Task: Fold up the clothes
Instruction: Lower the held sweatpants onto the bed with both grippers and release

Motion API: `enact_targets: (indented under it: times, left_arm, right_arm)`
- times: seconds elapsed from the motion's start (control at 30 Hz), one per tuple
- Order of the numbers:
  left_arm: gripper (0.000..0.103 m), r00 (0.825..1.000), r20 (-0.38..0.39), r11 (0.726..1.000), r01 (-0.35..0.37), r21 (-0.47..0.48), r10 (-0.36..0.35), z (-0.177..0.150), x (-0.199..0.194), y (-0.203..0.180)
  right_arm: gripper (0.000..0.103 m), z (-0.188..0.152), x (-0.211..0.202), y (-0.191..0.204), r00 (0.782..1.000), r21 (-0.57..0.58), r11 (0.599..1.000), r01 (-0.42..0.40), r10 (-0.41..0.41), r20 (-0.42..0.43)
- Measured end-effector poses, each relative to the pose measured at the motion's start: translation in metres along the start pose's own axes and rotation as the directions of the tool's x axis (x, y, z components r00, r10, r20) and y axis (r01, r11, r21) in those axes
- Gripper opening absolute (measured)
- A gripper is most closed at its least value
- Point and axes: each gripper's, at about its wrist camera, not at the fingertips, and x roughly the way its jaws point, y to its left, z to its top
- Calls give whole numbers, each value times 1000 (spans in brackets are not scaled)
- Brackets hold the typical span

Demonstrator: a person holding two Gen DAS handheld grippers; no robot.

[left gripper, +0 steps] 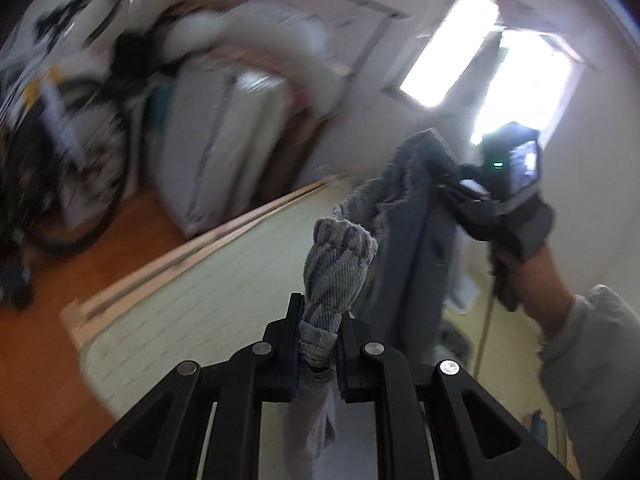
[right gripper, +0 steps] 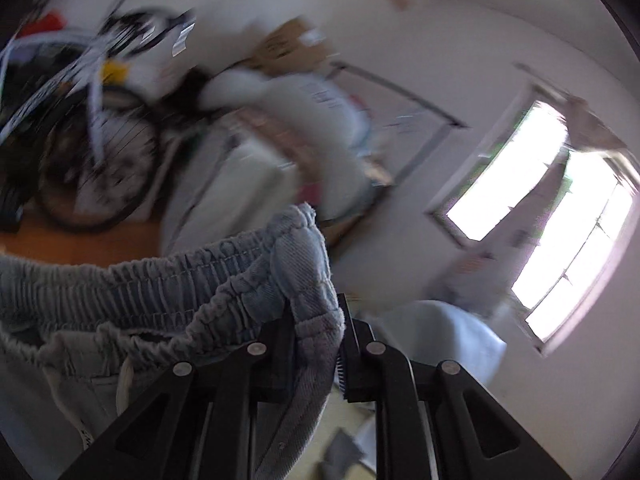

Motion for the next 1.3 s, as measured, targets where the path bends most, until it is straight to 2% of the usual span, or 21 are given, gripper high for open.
enact_targets:
  times: [0.1, 0.17, 0.23, 0.33, 0.37, 0.43, 0.5, 0.57, 0.63, 0.73, 0.8, 0.87, 0.97, 1.03, 1.1, 1.17, 1.2, 1.3]
  left_arm:
    - [13, 998, -37, 996, -51, -72, 48, -23, 35, 59]
    - [13, 996, -58, 991, -79, -111, 73, -37, 51, 90]
    - [13, 992, -77, 985, -107, -134, 97, -53, 58, 113]
    - [13, 986, -106, 975, -144, -168, 127, -62, 75, 133]
    - [13, 984, -114, 972, -156, -177, 137, -63, 80, 138]
    - [14, 981, -123, 962, -174, -209, 150, -64, 88, 150]
    - [15, 979, -138, 952, -183, -245, 153, -68, 95, 166]
    - [16, 976, -156, 940, -189, -283, 149, -72, 101, 181]
    - [20, 966, -195, 921, -225, -317, 169, -79, 103, 194]
    - [38, 955, -221, 897, -268, -352, 199, -87, 98, 209]
    - [60, 948, -230, 881, -294, -370, 220, -92, 93, 217]
    - [67, 949, -216, 879, -298, -372, 230, -90, 84, 220]
    - [84, 964, -157, 902, -256, -349, 213, -79, 67, 205]
    - [85, 979, -125, 921, -194, -338, 161, -70, 63, 186]
    - [86, 990, -124, 939, -104, -327, 67, -61, 72, 157]
    - [87, 990, -143, 947, -30, -320, -17, -57, 88, 128]
    - [87, 987, -156, 949, -3, -316, -49, -55, 97, 113]
    - [88, 970, -211, 960, 60, -273, -121, -51, 138, 59]
  right_arm:
    - [17, -7, 40, 63, 996, -53, 996, -73, 70, -58]
    - [22, -5, 70, 85, 989, -73, 990, -119, 112, -102]
    - [44, -4, 104, 105, 979, -123, 980, -154, 134, -156]
    - [60, -9, 123, 127, 964, -182, 960, -213, 176, -199]
    - [63, -11, 124, 132, 965, -199, 958, -208, 167, -203]
    - [76, -15, 121, 140, 956, -215, 948, -234, 185, -227]
    - [80, -13, 117, 137, 949, -222, 939, -261, 207, -237]
    - [81, -10, 109, 127, 951, -225, 939, -262, 211, -225]
    - [83, -11, 94, 114, 954, -216, 942, -258, 213, -211]
    - [84, -9, 67, 75, 959, -208, 947, -244, 204, -196]
    - [84, -19, 48, 48, 962, -184, 954, -237, 204, -182]
    - [86, -35, 28, 21, 965, -143, 964, -225, 200, -172]
    - [89, -82, -12, -35, 966, -50, 978, -203, 192, -174]
    - [89, -120, -31, -60, 964, 2, 981, -196, 193, -184]
    - [90, -168, -53, -86, 959, 53, 982, -181, 188, -211]
    - [89, -210, -68, -101, 952, 81, 981, -177, 191, -238]
    - [90, -244, -79, -109, 946, 106, 980, -169, 192, -263]
    - [90, -317, -102, -128, 923, 171, 974, -148, 198, -330]
